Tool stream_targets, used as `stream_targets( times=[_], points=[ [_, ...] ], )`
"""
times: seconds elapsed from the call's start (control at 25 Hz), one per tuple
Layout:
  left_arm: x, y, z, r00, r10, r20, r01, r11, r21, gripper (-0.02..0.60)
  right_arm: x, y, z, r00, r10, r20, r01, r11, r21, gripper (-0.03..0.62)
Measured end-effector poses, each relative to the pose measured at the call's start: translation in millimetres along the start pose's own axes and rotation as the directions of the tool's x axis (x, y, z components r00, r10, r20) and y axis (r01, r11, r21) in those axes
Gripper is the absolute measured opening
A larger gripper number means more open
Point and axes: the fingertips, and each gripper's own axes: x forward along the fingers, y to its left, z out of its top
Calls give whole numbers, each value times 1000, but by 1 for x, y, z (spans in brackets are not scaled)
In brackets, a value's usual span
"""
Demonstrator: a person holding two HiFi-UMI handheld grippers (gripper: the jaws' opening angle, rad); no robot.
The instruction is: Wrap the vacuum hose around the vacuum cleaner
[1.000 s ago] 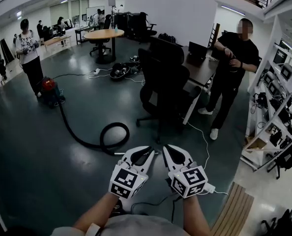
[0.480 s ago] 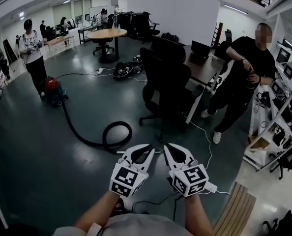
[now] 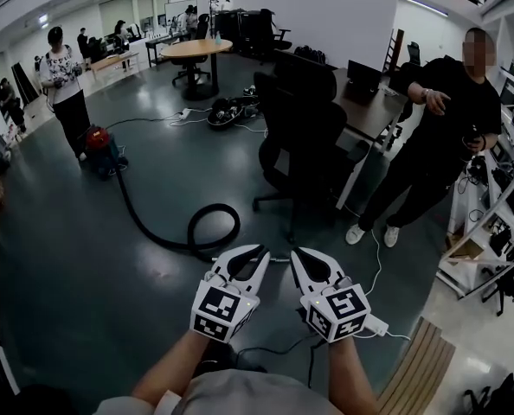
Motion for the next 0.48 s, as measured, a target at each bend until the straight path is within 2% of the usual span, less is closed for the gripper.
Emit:
stream_targets(
  times=[0.2, 0.48],
  points=[
    [16, 26, -7, 1000, -1, -8, 1, 1000, -13, 43, 26, -11, -3, 1000, -6, -20, 6, 1000, 1, 5],
    [59, 88, -15, 999, -31, -8, 30, 999, -24, 43, 92, -36, -4, 998, -28, -53, 27, 1000, -14, 5]
  ],
)
